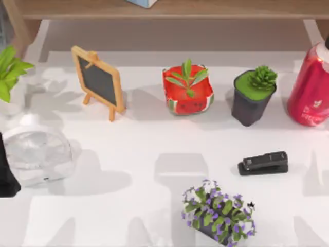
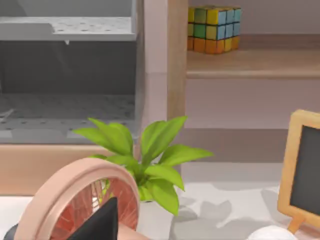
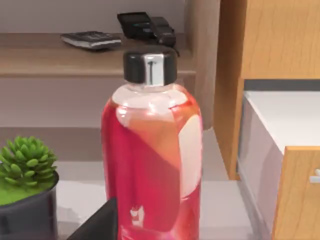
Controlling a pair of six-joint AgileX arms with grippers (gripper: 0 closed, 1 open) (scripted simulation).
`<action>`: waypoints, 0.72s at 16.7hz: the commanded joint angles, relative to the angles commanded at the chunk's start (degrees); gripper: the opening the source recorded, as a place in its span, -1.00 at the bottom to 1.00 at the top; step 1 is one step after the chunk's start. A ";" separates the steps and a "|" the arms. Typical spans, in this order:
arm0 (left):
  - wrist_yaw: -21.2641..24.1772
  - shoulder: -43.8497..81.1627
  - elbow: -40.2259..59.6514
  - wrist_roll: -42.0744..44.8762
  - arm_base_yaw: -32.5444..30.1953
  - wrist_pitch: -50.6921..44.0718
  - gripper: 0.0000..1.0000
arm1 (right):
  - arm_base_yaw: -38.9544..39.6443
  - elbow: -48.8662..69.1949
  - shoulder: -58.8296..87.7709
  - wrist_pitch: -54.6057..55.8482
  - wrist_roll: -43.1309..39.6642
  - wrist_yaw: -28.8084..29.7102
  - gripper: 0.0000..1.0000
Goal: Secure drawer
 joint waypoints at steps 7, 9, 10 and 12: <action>0.00 0.00 0.00 0.00 0.00 0.00 1.00 | -6.85 5.29 9.53 6.80 0.06 -7.07 1.00; 0.00 0.00 0.00 0.00 0.00 0.00 1.00 | -11.57 8.50 16.92 11.01 0.15 -11.69 1.00; 0.00 0.00 0.00 0.00 0.00 0.00 1.00 | -14.16 10.20 21.08 13.26 0.23 -14.19 1.00; 0.00 0.00 0.00 0.00 0.00 0.00 1.00 | -19.53 13.71 29.86 17.90 0.41 -19.36 1.00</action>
